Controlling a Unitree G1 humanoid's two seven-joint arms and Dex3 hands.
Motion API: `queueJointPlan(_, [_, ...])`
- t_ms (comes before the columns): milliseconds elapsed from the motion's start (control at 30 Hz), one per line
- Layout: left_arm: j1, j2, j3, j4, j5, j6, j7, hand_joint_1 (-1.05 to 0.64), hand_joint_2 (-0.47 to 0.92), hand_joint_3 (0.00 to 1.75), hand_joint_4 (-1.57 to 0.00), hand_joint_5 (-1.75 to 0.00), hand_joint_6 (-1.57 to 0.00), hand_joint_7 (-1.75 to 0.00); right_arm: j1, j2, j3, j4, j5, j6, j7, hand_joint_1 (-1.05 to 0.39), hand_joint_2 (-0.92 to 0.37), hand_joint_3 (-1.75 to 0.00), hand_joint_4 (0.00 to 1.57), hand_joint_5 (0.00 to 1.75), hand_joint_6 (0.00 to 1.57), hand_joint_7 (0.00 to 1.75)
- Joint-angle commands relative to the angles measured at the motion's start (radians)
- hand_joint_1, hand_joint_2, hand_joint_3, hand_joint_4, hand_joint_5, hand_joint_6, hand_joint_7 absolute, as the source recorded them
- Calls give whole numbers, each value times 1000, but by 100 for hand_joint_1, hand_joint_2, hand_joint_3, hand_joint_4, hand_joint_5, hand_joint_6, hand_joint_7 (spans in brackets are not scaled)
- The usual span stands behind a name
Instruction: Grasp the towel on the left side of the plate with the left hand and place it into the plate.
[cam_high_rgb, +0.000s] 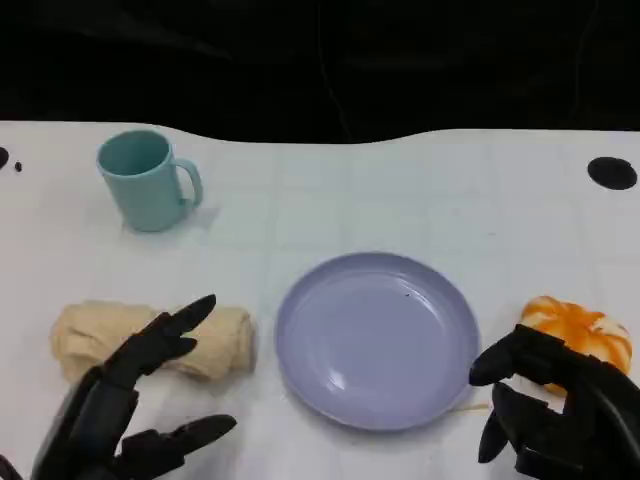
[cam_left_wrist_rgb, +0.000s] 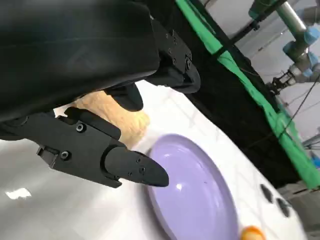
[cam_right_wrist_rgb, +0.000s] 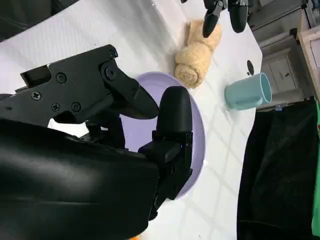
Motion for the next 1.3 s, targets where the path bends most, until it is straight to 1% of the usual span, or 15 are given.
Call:
queueJointPlan(33, [-8,61,13,-59,197,56,92,-50,91,2,-12,-73,-27,-6,-2,0,12,-21,-18,-4,-17,-8,-77,-99,60,175,47,153])
queueJointPlan(100, [-8,76,11,-86,263,90,113,-50,91,1,-11,-70,-28,-5,0,1,15,-23,-20,-5,-18,-8,-76,-100,61,175,47,153])
queueJointPlan(267, [-23,111,-2,-162,385,218,85,-52,91,0,-11,-62,-26,-2,2,2,13,-32,-22,2,-20,-8,-76,-100,61,175,46,153])
queueJointPlan(367, [-44,141,-22,-169,439,262,77,-55,92,0,-13,-55,-26,-1,1,-2,9,-30,-23,-1,-15,-8,-75,-101,61,175,47,153])
queueJointPlan(500, [-72,169,-47,-156,476,292,78,-57,91,0,-18,-51,-27,-1,0,-7,5,-29,-24,1,-11,-8,-75,-101,61,175,47,153])
queueJointPlan(667, [-139,204,-101,-151,541,366,16,-59,91,0,-21,-47,-27,-1,2,-5,0,-20,-22,-5,-4,-8,-75,-101,61,175,47,153])
queueJointPlan(800, [-194,220,-140,-124,568,416,-29,-61,91,0,-23,-44,-27,-1,1,-3,-1,-16,-25,-7,-3,-7,-75,-101,61,175,47,153])
queueJointPlan(967, [-260,232,-192,-58,595,444,-37,-62,90,0,-28,-38,-29,-1,3,-2,-2,-15,-26,-6,-1,-8,-75,-101,61,175,47,153])
queueJointPlan(1167, [-335,240,-245,36,607,476,-56,-62,91,0,-30,-32,-29,0,7,-3,-4,-21,-26,-4,0,-9,-75,-101,61,175,47,152])
queueJointPlan(1300, [-392,241,-287,100,616,530,-123,-60,90,0,-32,-23,-29,0,10,-3,-5,-27,-28,-1,-2,-9,-75,-101,59,175,47,151])
